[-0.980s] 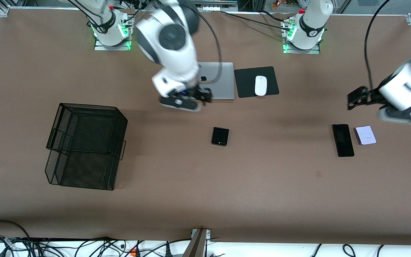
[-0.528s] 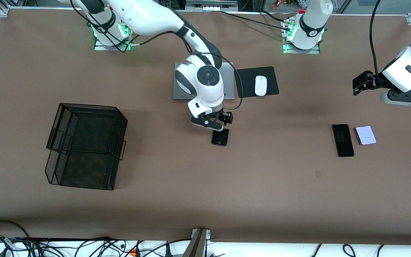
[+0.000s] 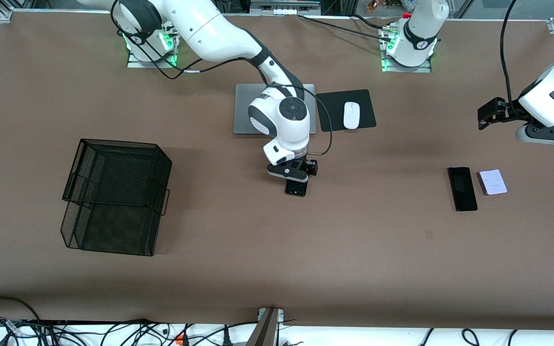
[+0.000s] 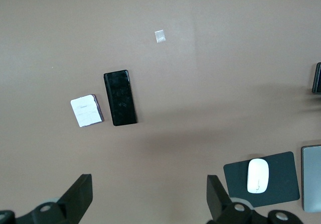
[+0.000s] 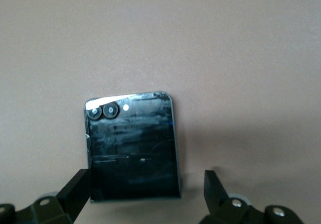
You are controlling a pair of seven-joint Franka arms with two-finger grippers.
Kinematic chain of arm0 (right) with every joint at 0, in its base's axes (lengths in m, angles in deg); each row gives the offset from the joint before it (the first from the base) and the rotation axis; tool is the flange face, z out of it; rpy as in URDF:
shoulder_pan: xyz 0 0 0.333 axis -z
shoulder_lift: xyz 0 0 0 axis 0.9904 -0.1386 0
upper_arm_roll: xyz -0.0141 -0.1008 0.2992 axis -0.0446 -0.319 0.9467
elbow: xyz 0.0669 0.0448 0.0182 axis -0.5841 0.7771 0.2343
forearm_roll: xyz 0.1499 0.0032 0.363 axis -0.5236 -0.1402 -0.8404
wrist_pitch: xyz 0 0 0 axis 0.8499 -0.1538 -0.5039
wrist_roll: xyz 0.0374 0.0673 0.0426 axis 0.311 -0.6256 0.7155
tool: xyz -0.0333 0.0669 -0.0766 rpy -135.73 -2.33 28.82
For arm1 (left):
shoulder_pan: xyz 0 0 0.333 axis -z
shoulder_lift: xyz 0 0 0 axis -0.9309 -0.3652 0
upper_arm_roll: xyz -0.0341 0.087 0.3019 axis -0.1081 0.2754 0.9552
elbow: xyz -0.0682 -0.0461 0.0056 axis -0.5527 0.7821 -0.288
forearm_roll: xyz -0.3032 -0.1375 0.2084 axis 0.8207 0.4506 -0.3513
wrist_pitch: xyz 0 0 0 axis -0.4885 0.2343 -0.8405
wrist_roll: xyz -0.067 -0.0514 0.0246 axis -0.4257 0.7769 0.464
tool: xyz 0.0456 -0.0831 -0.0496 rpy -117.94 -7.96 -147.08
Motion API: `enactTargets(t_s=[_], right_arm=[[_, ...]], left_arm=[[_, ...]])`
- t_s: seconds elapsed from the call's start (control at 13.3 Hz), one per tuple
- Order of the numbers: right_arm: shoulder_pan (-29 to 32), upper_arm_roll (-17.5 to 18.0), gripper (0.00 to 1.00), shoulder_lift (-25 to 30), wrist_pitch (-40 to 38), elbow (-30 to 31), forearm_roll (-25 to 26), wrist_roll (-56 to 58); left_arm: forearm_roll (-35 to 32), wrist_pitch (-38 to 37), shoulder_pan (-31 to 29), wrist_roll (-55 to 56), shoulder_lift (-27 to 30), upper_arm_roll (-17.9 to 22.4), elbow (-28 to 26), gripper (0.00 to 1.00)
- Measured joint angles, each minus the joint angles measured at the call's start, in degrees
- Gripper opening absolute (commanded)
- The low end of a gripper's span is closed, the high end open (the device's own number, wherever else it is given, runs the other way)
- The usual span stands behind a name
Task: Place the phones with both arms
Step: 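Lower the right gripper and grasp the black flip phone, then drop the flip phone into the basket while the left gripper grasps the tall phone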
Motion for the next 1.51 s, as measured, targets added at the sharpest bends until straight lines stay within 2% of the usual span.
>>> enactTargets(t_s=[0.45, 0.53, 0.68, 0.75, 0.83, 0.98, 1.13, 1.36, 1.51], right_arm=[[-1.07, -1.43, 0.99, -2.27, 3.53, -1.98, 2.67, 0.00], [-1.11, -1.49, 0.81, -2.76, 3.54, -2.52, 2.75, 0.00], [-1.15, -1.59, 0.33, -3.11, 3.47, -2.91, 3.04, 0.00], [-1.18, -1.67, 0.17, -2.94, 3.19, -3.12, 3.15, 0.01], [-1.21, -1.68, 0.11, -2.95, 2.99, -3.43, 3.15, 0.04], [-1.24, -2.01, 0.11, -2.93, -0.07, -4.03, 3.16, 0.20], [-1.05, -2.53, 0.11, -1.43, -6.86, -6.33, 3.15, 2.56], [1.61, -2.91, 0.11, 7.06, -20.90, -7.85, 0.14, 12.55], [5.17, -3.52, 0.11, 14.07, -28.06, -5.00, -2.60, 22.43]], left_arm=[[0.00, -0.02, 0.00, 0.00, -0.01, -0.16, 0.00, 1.00], [0.00, -0.03, 0.00, 0.00, -0.01, -0.17, 0.00, 1.00], [0.00, -0.06, 0.00, 0.00, -0.01, -0.18, 0.00, 1.00], [0.00, -0.06, 0.00, 0.00, -0.01, -0.19, 0.00, 1.00], [0.00, -0.07, 0.00, 0.00, -0.01, -0.21, 0.00, 1.00], [0.00, -0.08, 0.00, 0.00, -0.02, -0.30, 0.00, 1.00], [0.00, -0.20, -0.08, 0.00, -0.12, -0.30, -0.08, 1.00], [-0.05, -1.17, -1.62, -0.12, -2.65, -0.02, -1.85, 1.00], [-0.12, 1.15, -4.09, -0.18, -9.32, 0.31, -3.12, 1.00]])
